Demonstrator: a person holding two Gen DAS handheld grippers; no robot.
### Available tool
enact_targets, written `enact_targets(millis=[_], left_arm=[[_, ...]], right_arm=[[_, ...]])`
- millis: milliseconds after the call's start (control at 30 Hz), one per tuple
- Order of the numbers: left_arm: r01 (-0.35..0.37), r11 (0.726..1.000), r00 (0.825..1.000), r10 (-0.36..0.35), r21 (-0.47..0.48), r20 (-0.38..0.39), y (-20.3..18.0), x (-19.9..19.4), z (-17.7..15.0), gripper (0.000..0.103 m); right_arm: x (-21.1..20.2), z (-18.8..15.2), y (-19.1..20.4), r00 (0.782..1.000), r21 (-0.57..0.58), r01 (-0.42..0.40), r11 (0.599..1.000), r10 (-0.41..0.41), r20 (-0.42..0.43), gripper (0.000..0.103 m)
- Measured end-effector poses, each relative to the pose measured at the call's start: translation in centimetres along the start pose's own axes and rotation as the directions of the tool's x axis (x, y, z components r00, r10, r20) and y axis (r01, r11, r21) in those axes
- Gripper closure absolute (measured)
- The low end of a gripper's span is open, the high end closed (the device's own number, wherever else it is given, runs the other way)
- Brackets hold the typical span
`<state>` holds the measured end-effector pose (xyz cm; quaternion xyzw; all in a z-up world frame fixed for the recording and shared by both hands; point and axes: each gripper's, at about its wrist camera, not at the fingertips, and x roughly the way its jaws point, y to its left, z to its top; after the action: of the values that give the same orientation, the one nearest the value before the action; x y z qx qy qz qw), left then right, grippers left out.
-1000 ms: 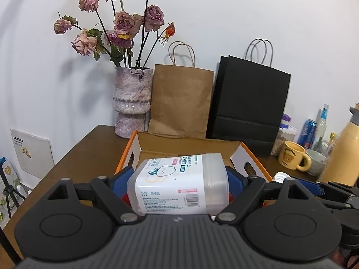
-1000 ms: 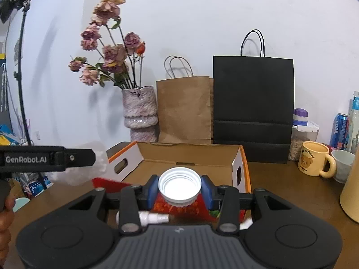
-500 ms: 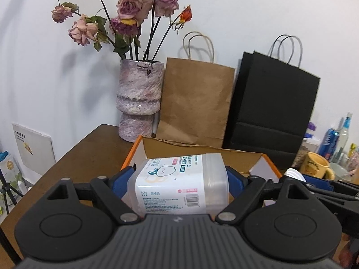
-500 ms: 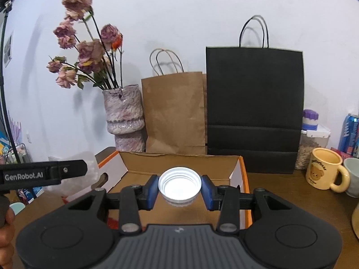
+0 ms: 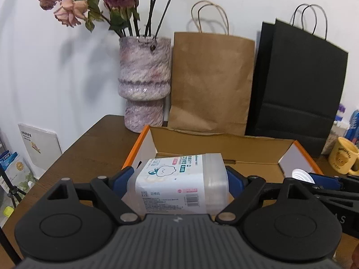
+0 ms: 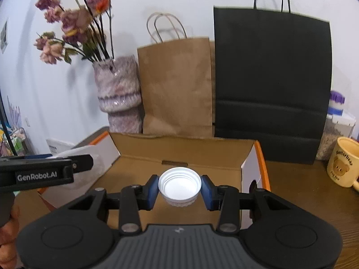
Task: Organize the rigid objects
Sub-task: 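Carry the container with the left tool while the right tool carries the cap into the red box, then open the left tool releasing the container while the right tool releases the cap in the box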
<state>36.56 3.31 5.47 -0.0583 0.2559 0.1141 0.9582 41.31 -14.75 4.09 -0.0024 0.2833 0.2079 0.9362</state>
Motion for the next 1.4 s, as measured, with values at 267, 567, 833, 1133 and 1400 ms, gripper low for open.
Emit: enact_targets(millis=[267, 567, 833, 1133, 1400], left_arm=[[-0.033, 0.999, 0.999, 0.034, 0.029, -0.035, 0.0, 1.8, -0.8, 0.017], [-0.034, 0.998, 0.998, 0.037, 0.057, -0.052, -0.4, 2.4, -1.3, 0.016], [-0.014, 0.997, 1.0, 0.015, 0.073, -0.014, -0.7, 1.4, -1.2, 0.001], [-0.014, 0.998, 1.0, 0.015, 0.067, -0.014, -0.7, 1.3, -1.0, 0.0], [-0.011, 0.999, 1.0, 0.011, 0.053, -0.004, -0.5, 0.5, -0.9, 0.0]], right_arm=[[2.1, -1.2, -1.1, 0.998, 0.028, 0.019, 0.999, -0.017, -0.065, 0.063], [2.7, -1.9, -0.6, 0.996, -0.004, 0.029, 1.0, -0.029, -0.087, 0.063], [2.4, -1.7, -0.5, 0.996, -0.021, 0.056, 0.998, -0.057, -0.074, 0.027], [2.2, -1.5, -0.8, 0.994, -0.03, 0.082, 0.996, -0.084, -0.067, 0.0], [1.6, -1.4, -0.6, 0.994, -0.038, 0.087, 0.995, -0.089, -0.059, 0.0]])
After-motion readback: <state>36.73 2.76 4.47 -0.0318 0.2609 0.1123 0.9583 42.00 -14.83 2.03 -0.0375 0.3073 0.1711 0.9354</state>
